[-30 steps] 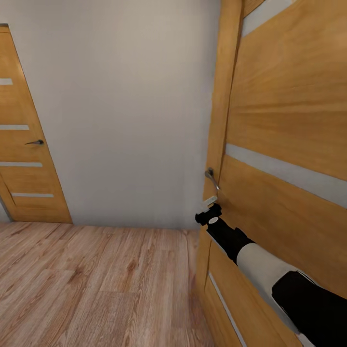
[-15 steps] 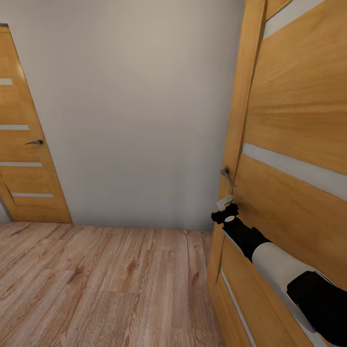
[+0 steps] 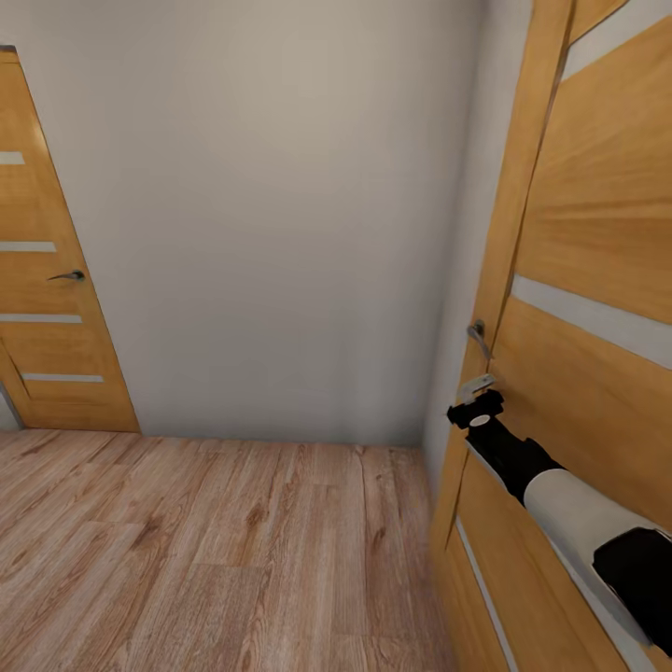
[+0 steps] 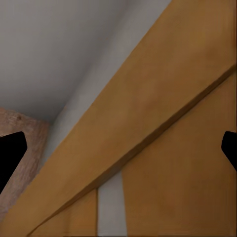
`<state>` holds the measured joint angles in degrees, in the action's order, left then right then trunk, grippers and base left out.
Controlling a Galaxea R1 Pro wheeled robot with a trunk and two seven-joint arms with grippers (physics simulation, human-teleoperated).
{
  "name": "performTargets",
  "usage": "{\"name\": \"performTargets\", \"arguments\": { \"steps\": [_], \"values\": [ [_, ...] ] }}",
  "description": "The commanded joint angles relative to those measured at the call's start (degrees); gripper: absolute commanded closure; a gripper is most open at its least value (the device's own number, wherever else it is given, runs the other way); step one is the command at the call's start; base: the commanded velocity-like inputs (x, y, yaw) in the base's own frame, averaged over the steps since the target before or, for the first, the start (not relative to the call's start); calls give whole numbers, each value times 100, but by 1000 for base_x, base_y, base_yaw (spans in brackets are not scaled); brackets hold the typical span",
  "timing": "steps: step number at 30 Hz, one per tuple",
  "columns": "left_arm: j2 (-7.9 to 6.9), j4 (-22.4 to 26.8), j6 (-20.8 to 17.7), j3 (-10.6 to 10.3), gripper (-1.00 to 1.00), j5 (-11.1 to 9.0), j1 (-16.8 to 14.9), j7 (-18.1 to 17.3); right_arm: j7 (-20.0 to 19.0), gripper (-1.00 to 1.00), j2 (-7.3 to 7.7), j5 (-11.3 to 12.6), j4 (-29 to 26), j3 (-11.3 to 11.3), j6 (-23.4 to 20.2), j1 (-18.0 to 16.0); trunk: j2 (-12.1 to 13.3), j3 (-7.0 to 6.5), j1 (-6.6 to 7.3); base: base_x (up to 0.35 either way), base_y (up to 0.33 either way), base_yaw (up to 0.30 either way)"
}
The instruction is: Move the two storage containers from the living room to the garage. In the garage, place one container on the floor and stack the other container on top of it (either order is fine).
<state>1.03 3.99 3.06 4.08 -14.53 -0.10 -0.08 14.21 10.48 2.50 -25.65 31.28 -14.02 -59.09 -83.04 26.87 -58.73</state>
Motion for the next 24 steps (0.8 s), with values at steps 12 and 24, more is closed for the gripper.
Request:
{"name": "performTargets", "arguments": {
  "steps": [12, 24],
  "values": [
    [2, 4, 11, 36, -100, -6, 1, -1, 74, -100, 328, -30, -10, -57, -51, -6, -3, 6, 0, 0, 0, 0],
    [2, 4, 11, 40, -100, -6, 1, -1, 39, -100, 430, -28, -45, -235, -53, -6, -3, 6, 0, 0, 0, 0]
  ]
}}
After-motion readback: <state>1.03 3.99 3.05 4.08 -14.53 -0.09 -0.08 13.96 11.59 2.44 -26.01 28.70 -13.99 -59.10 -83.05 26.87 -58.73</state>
